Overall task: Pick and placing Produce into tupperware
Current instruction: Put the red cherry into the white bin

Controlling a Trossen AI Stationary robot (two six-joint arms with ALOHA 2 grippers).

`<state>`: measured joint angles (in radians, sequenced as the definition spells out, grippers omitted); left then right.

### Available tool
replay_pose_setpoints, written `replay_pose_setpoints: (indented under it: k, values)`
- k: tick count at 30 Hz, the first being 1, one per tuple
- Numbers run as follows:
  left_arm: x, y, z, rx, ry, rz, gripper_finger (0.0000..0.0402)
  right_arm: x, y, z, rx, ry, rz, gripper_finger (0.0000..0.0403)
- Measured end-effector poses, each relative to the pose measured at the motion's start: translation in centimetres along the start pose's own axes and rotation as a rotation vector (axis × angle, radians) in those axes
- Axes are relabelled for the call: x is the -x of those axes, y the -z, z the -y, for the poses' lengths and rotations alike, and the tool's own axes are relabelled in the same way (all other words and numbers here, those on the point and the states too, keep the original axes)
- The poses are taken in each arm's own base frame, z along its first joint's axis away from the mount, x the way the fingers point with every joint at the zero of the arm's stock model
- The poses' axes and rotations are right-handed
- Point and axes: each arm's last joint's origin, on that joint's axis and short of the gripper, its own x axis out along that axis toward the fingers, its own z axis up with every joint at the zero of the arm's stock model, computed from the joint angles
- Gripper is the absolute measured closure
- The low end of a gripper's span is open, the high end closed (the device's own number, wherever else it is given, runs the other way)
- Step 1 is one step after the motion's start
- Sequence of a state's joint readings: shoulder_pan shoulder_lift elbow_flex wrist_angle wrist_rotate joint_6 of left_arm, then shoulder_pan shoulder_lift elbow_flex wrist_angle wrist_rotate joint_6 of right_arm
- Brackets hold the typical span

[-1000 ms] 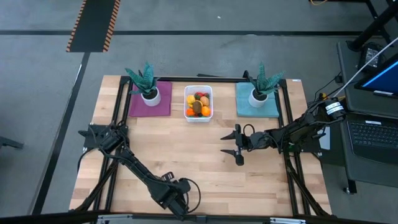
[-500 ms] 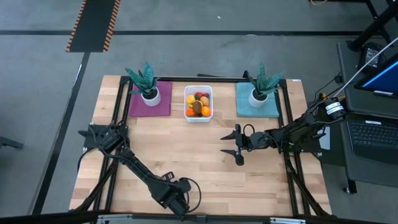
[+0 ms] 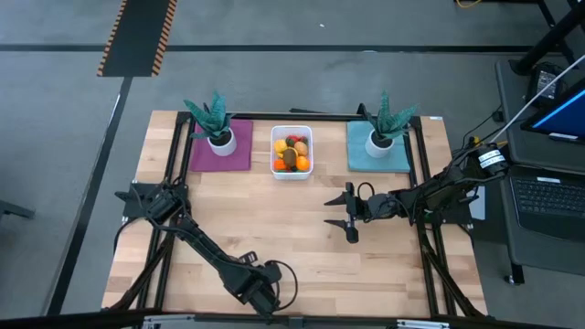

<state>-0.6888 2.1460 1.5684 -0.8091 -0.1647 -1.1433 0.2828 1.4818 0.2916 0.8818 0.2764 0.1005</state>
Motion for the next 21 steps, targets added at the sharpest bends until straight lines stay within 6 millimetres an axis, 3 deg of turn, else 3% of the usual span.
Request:
replay_pose_setpoints:
  k: [7, 12, 21]
  values:
    - [1.0, -0.1, -0.4, -0.112, -0.029, 0.027, 0.0305, 0.0, 0.0, 0.0, 0.000, 0.000, 0.001, 0.0138]
    - [2.5, -0.3, -1.1, -0.152, -0.069, 0.053, 0.0288, 0.0, -0.1, 0.0, 0.000, -0.001, 0.006, 0.0138]
    - [5.6, -1.1, -2.0, -0.210, -0.149, 0.244, 0.0306, 0.0, -0.2, 0.0, 0.011, -0.002, 0.021, 0.0138]
